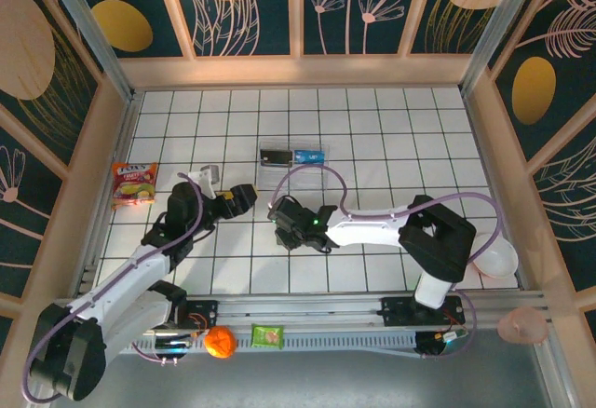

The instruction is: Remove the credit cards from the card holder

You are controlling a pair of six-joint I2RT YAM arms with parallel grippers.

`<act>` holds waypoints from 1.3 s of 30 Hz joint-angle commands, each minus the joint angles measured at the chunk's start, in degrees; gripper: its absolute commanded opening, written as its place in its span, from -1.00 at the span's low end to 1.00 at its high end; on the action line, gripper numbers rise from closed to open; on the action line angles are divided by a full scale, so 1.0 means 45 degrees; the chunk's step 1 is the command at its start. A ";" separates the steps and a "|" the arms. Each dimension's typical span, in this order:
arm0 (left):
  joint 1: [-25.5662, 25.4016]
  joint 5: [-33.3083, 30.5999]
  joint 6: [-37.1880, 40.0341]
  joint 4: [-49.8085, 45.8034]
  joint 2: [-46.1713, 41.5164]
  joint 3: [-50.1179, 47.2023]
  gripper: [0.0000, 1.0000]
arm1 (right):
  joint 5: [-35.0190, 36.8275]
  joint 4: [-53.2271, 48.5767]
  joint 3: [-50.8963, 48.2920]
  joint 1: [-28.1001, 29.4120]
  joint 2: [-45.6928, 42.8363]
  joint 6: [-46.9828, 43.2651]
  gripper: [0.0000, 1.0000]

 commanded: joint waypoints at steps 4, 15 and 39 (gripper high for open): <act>0.0103 -0.0340 -0.0032 -0.0281 0.0009 -0.0134 0.98 | 0.0684 -0.0440 0.0594 -0.0007 0.0475 -0.0073 -0.19; 0.0093 -0.0020 -0.0034 -0.0222 0.0092 -0.0076 0.95 | 0.0120 -0.0578 0.0350 0.0003 0.1170 -0.0082 -0.32; -0.2134 0.1568 -0.0925 0.3132 0.3442 -0.0710 -0.59 | -0.1851 0.3301 -0.1967 -0.0957 -0.0978 0.0835 -1.00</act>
